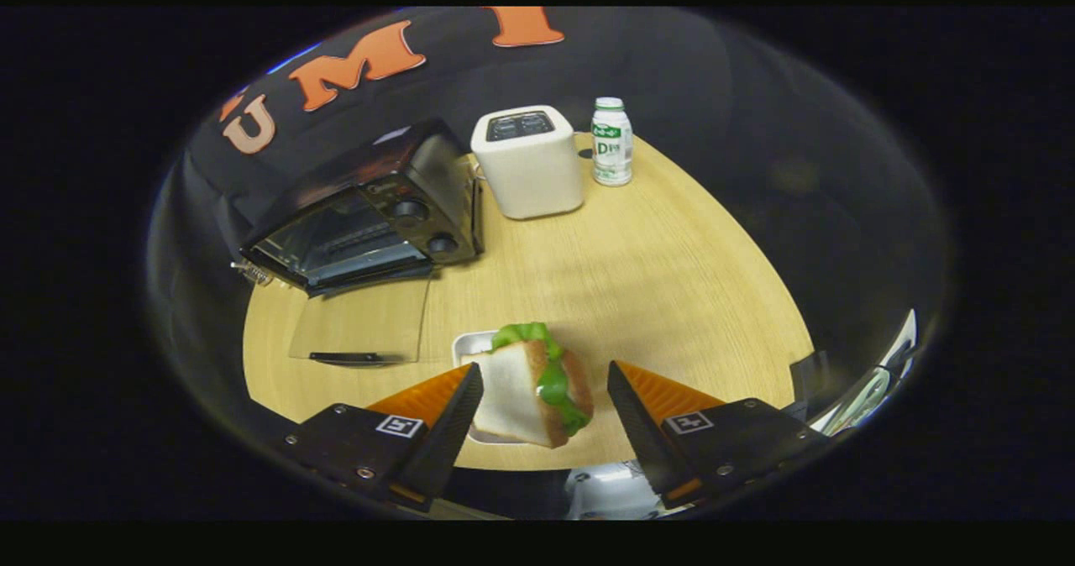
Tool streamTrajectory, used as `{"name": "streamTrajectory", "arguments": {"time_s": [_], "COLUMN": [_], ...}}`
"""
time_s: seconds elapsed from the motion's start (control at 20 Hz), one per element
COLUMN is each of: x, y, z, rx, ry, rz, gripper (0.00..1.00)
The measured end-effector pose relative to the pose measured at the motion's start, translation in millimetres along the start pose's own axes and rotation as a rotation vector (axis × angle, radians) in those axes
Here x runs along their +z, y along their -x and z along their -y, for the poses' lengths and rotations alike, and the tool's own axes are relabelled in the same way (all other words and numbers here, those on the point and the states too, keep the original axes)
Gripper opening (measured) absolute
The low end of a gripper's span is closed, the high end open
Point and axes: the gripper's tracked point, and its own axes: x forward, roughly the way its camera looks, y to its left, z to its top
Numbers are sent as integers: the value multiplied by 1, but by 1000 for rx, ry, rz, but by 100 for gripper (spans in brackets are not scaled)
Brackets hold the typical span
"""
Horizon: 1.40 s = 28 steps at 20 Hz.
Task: Open the toaster oven, put the food inside, and close the toaster oven door.
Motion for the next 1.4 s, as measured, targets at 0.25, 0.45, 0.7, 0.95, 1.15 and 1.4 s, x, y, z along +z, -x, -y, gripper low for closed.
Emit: {"name": "streamTrajectory", "arguments": {"time_s": [0.25, 0.45, 0.7, 0.95, 1.15, 1.4], "x": [-17, -19, -9, 18, 53, 72], "y": [-30, -33, -13, 26, 51, 24], "z": [-8, -16, -22, -39, -88, -170], "rx": [123, 219, 266, 329, 475, 603], "ry": [-60, -140, -198, -278, -368, -424], "rz": [-98, -135, -81, 9, 104, 108], "gripper": [89, 67, 33, 32, 32, 32]}}
